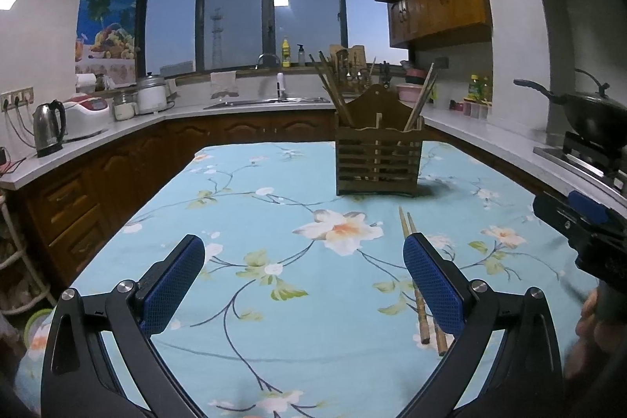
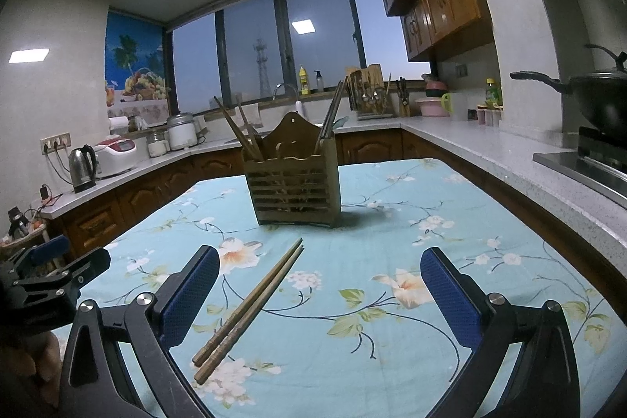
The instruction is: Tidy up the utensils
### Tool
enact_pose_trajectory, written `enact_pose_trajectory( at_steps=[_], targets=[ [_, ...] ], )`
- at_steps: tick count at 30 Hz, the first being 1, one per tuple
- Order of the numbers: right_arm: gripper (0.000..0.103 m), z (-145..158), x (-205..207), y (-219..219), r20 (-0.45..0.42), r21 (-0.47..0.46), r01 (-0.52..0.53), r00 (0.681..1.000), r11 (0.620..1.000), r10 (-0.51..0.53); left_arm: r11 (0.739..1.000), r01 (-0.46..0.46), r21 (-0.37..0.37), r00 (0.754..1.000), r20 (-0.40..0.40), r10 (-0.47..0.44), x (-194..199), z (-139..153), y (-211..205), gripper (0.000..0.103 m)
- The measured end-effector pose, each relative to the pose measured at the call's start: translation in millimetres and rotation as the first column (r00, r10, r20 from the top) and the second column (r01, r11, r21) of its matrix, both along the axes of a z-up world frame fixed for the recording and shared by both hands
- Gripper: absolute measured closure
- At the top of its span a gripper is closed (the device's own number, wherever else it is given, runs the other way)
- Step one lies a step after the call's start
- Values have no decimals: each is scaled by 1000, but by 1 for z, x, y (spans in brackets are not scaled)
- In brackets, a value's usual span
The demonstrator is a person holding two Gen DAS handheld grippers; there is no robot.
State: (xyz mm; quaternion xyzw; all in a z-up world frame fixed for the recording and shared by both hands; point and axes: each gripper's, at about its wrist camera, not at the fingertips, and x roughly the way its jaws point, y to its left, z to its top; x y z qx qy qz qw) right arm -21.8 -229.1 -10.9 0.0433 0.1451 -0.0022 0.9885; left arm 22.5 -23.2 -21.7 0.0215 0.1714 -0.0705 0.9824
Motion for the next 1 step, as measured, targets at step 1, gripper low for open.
enact_pose_trajectory(
  at_steps=[1],
  targets=[
    [0, 0, -1, 2, -2, 2, 0, 1000, 1000, 0, 1000, 5, 1, 1000, -2, -5, 0, 0, -1, 0]
  ],
)
